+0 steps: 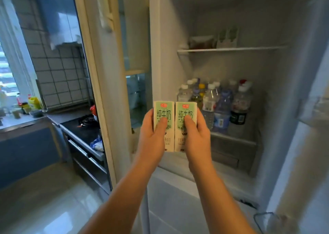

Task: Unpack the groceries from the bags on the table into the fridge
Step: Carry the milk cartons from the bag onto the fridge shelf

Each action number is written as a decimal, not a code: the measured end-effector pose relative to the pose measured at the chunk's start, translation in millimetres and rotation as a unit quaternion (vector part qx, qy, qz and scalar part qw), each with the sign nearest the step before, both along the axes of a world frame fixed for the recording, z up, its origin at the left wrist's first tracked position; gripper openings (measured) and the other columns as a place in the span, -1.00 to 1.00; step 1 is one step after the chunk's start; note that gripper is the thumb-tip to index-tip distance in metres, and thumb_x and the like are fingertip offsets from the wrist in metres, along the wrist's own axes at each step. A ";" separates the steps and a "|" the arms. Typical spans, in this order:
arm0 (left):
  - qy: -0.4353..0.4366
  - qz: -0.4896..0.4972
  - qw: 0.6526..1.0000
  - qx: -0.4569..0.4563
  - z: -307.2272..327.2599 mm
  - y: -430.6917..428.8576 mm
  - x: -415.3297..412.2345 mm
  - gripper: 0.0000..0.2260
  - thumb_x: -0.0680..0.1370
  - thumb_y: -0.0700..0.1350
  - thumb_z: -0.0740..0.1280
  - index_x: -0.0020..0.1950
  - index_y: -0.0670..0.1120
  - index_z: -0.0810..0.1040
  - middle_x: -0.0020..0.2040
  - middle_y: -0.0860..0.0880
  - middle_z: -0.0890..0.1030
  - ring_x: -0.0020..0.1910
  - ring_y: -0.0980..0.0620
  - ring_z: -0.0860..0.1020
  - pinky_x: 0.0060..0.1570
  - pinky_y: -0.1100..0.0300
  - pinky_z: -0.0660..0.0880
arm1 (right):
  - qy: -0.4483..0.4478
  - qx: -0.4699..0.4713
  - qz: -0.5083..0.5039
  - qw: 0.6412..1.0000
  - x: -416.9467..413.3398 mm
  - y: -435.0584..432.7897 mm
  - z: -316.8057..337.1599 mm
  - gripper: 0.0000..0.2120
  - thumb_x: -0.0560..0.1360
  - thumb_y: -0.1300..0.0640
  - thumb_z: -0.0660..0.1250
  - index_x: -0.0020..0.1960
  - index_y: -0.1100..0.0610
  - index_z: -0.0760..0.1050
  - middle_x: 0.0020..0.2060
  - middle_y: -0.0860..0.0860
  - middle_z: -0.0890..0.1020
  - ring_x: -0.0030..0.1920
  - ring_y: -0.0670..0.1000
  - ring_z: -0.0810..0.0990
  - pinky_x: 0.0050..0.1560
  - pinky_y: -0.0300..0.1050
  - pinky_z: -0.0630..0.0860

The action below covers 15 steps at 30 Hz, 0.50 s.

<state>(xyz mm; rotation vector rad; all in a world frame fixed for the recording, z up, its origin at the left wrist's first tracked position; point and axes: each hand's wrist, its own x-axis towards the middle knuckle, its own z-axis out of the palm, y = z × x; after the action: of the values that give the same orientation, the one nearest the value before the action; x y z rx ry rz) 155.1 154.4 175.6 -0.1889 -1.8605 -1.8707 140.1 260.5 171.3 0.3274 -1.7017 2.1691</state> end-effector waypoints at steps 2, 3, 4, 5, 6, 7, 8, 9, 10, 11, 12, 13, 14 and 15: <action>0.026 -0.029 0.999 0.009 17.6 10.0 -28.5 -0.71 0.69 -0.14 0.18 0.42 -0.06 0.41 0.15 0.00 0.64 0.00 0.19 0.67 -0.21 0.36 0.57 | 0.036 0.014 -0.012 0.999 -23.7 8.9 19.1 -0.67 0.68 0.13 0.16 0.41 -0.04 0.42 0.09 -0.04 0.68 -0.01 -0.11 0.70 -0.14 -0.23 0.62; 0.039 -0.045 0.998 0.018 27.1 14.9 -42.2 -0.71 0.70 -0.15 0.17 0.43 -0.08 0.40 0.16 -0.02 0.64 0.01 0.16 0.67 -0.20 0.35 0.57 | 0.053 0.023 -0.018 0.998 -35.5 14.2 28.4 -0.65 0.68 0.13 0.16 0.44 -0.04 0.39 0.12 -0.04 0.67 0.02 -0.12 0.69 -0.12 -0.24 0.61; 0.051 -0.060 0.997 0.021 36.2 19.6 -56.6 -0.70 0.70 -0.15 0.16 0.44 -0.07 0.39 0.17 -0.02 0.64 0.03 0.13 0.67 -0.19 0.34 0.58 | 0.068 0.032 -0.024 0.997 -47.1 19.7 37.9 -0.63 0.68 0.13 0.16 0.47 -0.04 0.36 0.14 -0.05 0.65 0.04 -0.14 0.68 -0.10 -0.25 0.60; 0.063 -0.074 0.995 0.017 45.1 24.6 -70.7 -0.69 0.70 -0.14 0.15 0.46 -0.06 0.38 0.18 -0.01 0.64 0.05 0.11 0.67 -0.17 0.32 0.59 | 0.080 0.040 -0.031 0.996 -58.3 25.6 47.4 -0.61 0.68 0.12 0.15 0.49 -0.05 0.32 0.16 -0.06 0.64 0.05 -0.16 0.67 -0.10 -0.26 0.60; 0.076 -0.089 0.993 0.011 53.8 30.3 -84.1 -0.69 0.71 -0.13 0.14 0.46 -0.04 0.37 0.17 0.01 0.64 0.05 0.13 0.67 -0.17 0.31 0.59 | 0.092 0.047 -0.038 0.994 -69.2 31.5 56.8 -0.60 0.69 0.12 0.15 0.51 -0.06 0.29 0.17 -0.07 0.63 0.06 -0.18 0.66 -0.10 -0.27 0.60; 0.087 -0.105 0.991 0.010 62.8 36.2 -96.6 -0.70 0.71 -0.12 0.13 0.45 -0.02 0.37 0.15 0.04 0.64 0.03 0.16 0.67 -0.18 0.31 0.59 | 0.104 0.053 -0.047 0.992 -79.6 37.7 66.4 -0.59 0.69 0.12 0.14 0.52 -0.06 0.27 0.18 -0.06 0.63 0.07 -0.17 0.66 -0.09 -0.26 0.60; 0.099 -0.124 0.987 0.012 71.8 42.0 -108.7 -0.71 0.71 -0.11 0.13 0.44 -0.01 0.37 0.13 0.07 0.64 0.01 0.18 0.67 -0.18 0.32 0.59 | 0.116 0.059 -0.059 0.990 -89.2 43.9 76.0 -0.58 0.69 0.12 0.14 0.53 -0.06 0.26 0.19 -0.04 0.62 0.08 -0.15 0.66 -0.07 -0.24 0.61; 0.112 -0.141 0.984 0.015 81.4 48.1 -120.8 -0.72 0.71 -0.10 0.12 0.43 0.01 0.37 0.11 0.10 0.64 0.00 0.19 0.67 -0.18 0.32 0.59 | 0.129 0.066 -0.072 0.987 -98.6 49.9 86.0 -0.58 0.69 0.12 0.14 0.53 -0.04 0.26 0.20 -0.03 0.63 0.10 -0.12 0.66 -0.04 -0.21 0.62; 0.124 -0.156 0.980 0.015 91.2 53.9 -132.8 -0.72 0.71 -0.09 0.12 0.43 0.03 0.36 0.12 0.11 0.63 0.01 0.20 0.66 -0.17 0.32 0.59 | 0.141 0.073 -0.084 0.984 -108.2 56.0 96.0 -0.59 0.69 0.13 0.13 0.52 -0.02 0.26 0.20 -0.01 0.63 0.11 -0.10 0.66 -0.02 -0.18 0.63; 0.135 -0.170 0.976 0.014 102.1 59.6 -144.4 -0.71 0.71 -0.09 0.12 0.44 0.03 0.34 0.14 0.09 0.62 0.03 0.20 0.66 -0.16 0.32 0.59 | 0.152 0.077 -0.094 0.981 -117.4 61.7 106.9 -0.60 0.69 0.14 0.13 0.52 0.00 0.27 0.18 -0.01 0.64 0.11 -0.09 0.66 -0.01 -0.16 0.62; 0.144 -0.184 0.972 0.014 114.0 65.4 -156.7 -0.70 0.71 -0.10 0.12 0.45 0.00 0.33 0.17 0.06 0.61 0.05 0.18 0.66 -0.16 0.31 0.59 | 0.159 0.080 -0.106 0.978 -126.6 67.3 118.9 -0.61 0.69 0.15 0.12 0.51 0.02 0.27 0.15 -0.03 0.64 0.09 -0.10 0.66 -0.03 -0.18 0.61; 0.153 -0.199 0.968 0.018 126.3 70.9 -168.8 -0.70 0.70 -0.12 0.13 0.45 -0.04 0.32 0.20 0.01 0.61 0.05 0.15 0.66 -0.16 0.29 0.59 | 0.164 0.083 -0.117 0.976 -134.6 72.7 132.1 -0.62 0.69 0.15 0.11 0.50 0.02 0.28 0.11 -0.06 0.65 0.05 -0.14 0.67 -0.07 -0.22 0.60; 0.163 -0.212 0.963 0.023 138.6 76.2 -181.8 -0.69 0.70 -0.14 0.13 0.45 -0.08 0.30 0.21 -0.03 0.60 0.05 0.12 0.67 -0.16 0.28 0.60 | 0.166 0.090 -0.128 0.974 -142.6 78.1 146.1 -0.63 0.69 0.16 0.10 0.49 0.02 0.29 0.08 -0.09 0.65 0.01 -0.18 0.67 -0.12 -0.26 0.58; 0.172 -0.223 0.959 0.027 151.1 81.4 -194.0 -0.69 0.70 -0.15 0.13 0.46 -0.11 0.29 0.21 -0.06 0.60 0.03 0.11 0.67 -0.17 0.26 0.60 | 0.169 0.100 -0.139 0.971 -148.9 83.0 160.0 -0.63 0.69 0.17 0.07 0.48 0.02 0.30 0.05 -0.10 0.64 -0.04 -0.22 0.66 -0.17 -0.30 0.57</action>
<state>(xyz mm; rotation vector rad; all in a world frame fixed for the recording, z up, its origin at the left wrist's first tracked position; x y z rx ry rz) -39.0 235.7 326.6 -0.9207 -1.6131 -2.0063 -8.8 343.6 331.3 0.4524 -1.6582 1.6412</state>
